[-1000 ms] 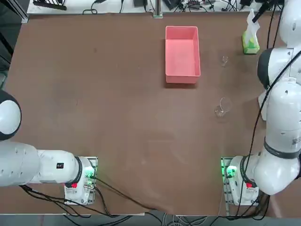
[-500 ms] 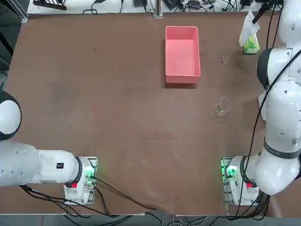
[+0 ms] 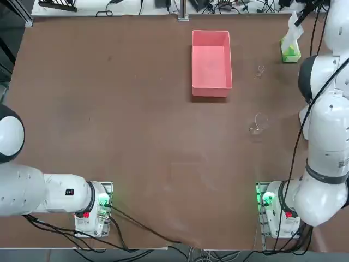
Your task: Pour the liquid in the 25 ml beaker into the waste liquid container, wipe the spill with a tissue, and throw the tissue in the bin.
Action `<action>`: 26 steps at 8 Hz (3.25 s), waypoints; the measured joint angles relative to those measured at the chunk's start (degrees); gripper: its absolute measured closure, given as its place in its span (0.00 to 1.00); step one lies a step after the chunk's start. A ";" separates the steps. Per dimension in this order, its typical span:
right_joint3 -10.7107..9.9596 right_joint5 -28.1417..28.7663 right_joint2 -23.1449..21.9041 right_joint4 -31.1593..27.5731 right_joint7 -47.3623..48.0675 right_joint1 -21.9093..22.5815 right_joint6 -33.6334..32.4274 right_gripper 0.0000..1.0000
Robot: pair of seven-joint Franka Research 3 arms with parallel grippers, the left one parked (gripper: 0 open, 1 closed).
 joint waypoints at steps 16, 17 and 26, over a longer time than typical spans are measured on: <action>65.76 -46.33 -18.19 4.96 36.27 -30.85 10.58 0.97; 67.28 -48.74 -20.57 3.32 37.18 -31.61 10.27 0.97; 67.92 -57.24 -38.93 -29.92 44.55 -44.19 13.23 0.96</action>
